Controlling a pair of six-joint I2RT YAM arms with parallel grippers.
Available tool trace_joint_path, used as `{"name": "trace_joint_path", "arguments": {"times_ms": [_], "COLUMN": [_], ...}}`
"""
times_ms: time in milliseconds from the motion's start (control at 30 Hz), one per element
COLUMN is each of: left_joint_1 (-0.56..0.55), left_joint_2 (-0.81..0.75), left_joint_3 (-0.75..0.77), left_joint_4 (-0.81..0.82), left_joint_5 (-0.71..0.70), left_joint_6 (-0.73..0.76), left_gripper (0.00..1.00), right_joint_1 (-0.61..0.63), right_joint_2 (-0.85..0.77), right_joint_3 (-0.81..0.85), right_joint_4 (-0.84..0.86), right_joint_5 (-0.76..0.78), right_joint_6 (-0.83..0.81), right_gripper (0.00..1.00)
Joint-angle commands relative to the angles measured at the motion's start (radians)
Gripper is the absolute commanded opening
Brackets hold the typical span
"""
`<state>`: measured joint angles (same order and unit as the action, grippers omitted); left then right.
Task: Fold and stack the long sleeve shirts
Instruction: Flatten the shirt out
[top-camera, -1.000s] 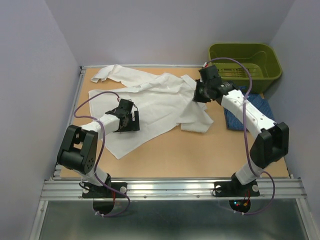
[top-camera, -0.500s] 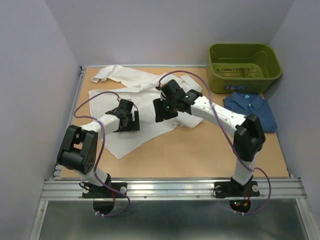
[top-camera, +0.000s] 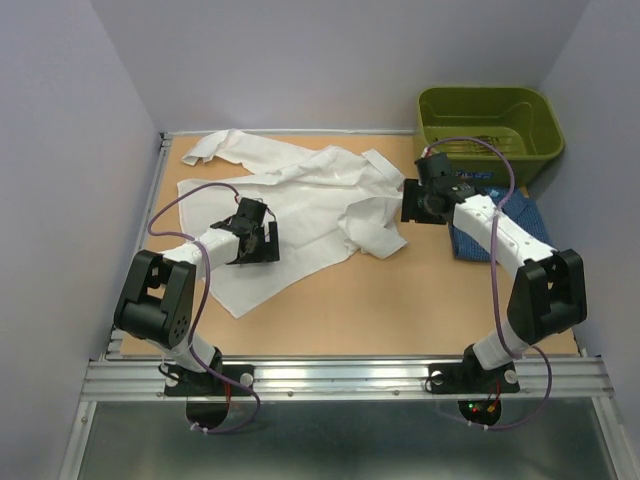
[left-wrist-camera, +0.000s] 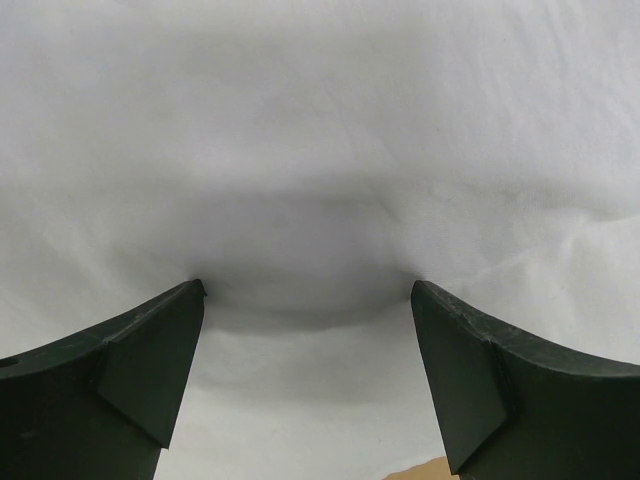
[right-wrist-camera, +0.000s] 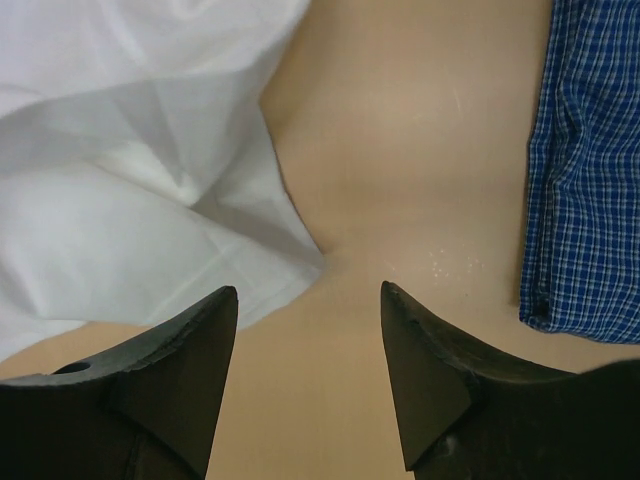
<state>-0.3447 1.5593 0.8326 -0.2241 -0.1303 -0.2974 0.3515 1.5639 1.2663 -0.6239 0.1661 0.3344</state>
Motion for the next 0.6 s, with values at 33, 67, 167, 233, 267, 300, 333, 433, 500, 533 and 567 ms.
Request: {"name": "trace_joint_path", "arguments": {"times_ms": [33, 67, 167, 233, 267, 300, 333, 433, 500, 533, 567], "left_joint_1": [0.003, 0.003, 0.001, 0.001, 0.001, 0.001, 0.001, 0.000, 0.000, 0.001, 0.000], "left_joint_2": [-0.047, -0.047, -0.045, -0.044, -0.044, -0.044, -0.044, -0.041, -0.041, -0.041, -0.041], "left_joint_3": [-0.007, -0.009, -0.009, -0.010, -0.010, -0.010, -0.009, -0.010, -0.009, -0.010, -0.010], "left_joint_4": [0.005, 0.003, 0.003, 0.003, 0.003, 0.003, 0.003, 0.003, 0.005, 0.003, 0.003], "left_joint_5": [0.011, 0.008, 0.008, 0.009, 0.009, 0.009, 0.009, 0.009, 0.009, 0.009, 0.009], "left_joint_6": [-0.005, -0.005, -0.005, -0.005, -0.005, -0.005, -0.005, -0.005, -0.005, -0.005, -0.005], "left_gripper": [0.96, 0.96, 0.96, 0.96, 0.96, 0.96, 0.96, 0.96, 0.96, 0.96, 0.96], "right_joint_1": [-0.046, -0.051, -0.066, -0.083, -0.094, -0.097, -0.098, -0.101, -0.103, -0.103, -0.105], "right_joint_2": [0.027, 0.039, 0.074, 0.084, 0.091, 0.099, 0.107, 0.133, 0.143, 0.146, 0.148], "right_joint_3": [-0.111, -0.119, -0.148, -0.171, -0.189, -0.194, -0.196, -0.206, -0.217, -0.220, -0.231], "right_joint_4": [0.145, 0.177, 0.237, 0.282, 0.318, 0.329, 0.338, 0.362, 0.374, 0.377, 0.378], "right_joint_5": [-0.140, -0.158, -0.223, -0.275, -0.292, -0.304, -0.312, -0.326, -0.335, -0.347, -0.355], "right_joint_6": [-0.047, -0.057, -0.066, -0.066, -0.072, -0.075, -0.080, -0.098, -0.107, -0.109, -0.110], "right_gripper": [0.64, 0.64, 0.64, 0.64, 0.64, 0.64, 0.63, 0.62, 0.57, 0.55, 0.47]}}
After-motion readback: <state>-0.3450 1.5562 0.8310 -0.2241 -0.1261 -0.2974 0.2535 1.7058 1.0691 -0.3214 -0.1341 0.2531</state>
